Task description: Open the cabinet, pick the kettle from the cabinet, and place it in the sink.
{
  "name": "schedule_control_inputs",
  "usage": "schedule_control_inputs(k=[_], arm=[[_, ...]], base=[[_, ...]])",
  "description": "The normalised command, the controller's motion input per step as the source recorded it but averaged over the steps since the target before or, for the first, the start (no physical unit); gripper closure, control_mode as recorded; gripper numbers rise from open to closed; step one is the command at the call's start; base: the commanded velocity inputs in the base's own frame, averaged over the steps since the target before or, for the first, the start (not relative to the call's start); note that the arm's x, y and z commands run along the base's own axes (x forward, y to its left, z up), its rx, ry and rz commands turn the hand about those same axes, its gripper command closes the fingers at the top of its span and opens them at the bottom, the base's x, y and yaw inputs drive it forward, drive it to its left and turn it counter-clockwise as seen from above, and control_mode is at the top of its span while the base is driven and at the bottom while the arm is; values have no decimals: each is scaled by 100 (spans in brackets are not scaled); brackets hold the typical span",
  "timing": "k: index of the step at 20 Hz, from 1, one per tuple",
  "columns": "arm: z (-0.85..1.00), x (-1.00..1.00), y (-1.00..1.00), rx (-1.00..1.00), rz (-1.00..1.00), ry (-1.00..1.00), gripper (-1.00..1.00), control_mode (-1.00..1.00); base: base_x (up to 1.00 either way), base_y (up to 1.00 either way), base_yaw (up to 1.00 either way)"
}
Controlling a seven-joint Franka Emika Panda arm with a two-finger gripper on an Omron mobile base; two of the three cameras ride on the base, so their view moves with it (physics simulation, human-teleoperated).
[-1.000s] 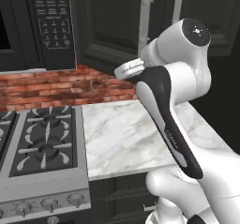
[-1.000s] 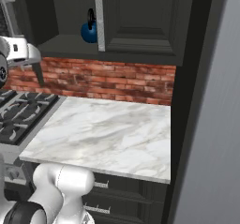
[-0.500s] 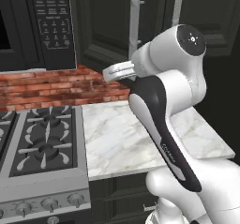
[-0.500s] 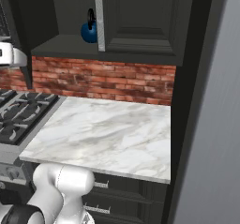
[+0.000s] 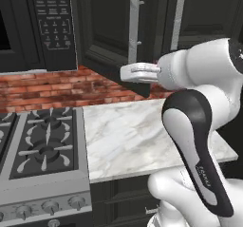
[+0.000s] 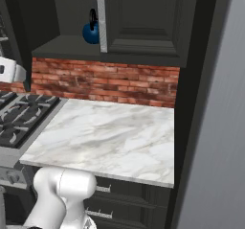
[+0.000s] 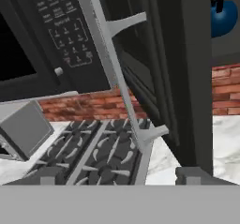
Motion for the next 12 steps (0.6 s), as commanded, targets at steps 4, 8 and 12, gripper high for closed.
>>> schedule_control_inputs(k=[4, 8, 12], arm=[[11, -54, -35, 38, 0, 0, -100, -100], [21, -23, -51, 28, 0, 3, -100, -100], [23, -2, -49, 14, -2, 21, -100, -100]], base=[[0, 0, 0], [0, 0, 0], [0, 0, 0]])
